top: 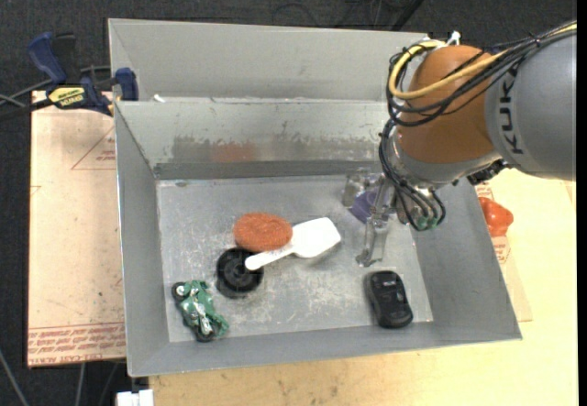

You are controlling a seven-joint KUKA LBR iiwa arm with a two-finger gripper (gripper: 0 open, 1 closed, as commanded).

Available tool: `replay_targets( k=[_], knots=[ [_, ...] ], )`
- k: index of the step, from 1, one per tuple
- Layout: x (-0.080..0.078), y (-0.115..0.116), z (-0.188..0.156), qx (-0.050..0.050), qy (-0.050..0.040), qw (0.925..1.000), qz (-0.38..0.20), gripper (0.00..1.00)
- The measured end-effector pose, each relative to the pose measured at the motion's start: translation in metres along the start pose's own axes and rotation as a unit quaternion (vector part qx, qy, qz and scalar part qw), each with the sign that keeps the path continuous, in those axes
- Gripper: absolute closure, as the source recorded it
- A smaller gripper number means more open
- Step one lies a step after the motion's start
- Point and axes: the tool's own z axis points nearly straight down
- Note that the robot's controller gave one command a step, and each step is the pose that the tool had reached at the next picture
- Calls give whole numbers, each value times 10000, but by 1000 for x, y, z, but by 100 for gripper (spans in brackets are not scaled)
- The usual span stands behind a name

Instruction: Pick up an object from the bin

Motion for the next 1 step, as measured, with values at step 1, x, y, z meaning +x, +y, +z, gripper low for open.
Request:
replay_targets(
  k=[1],
  knots=[
    [-1,0,-5,2,-37,10000,-4,0]
  ],
)
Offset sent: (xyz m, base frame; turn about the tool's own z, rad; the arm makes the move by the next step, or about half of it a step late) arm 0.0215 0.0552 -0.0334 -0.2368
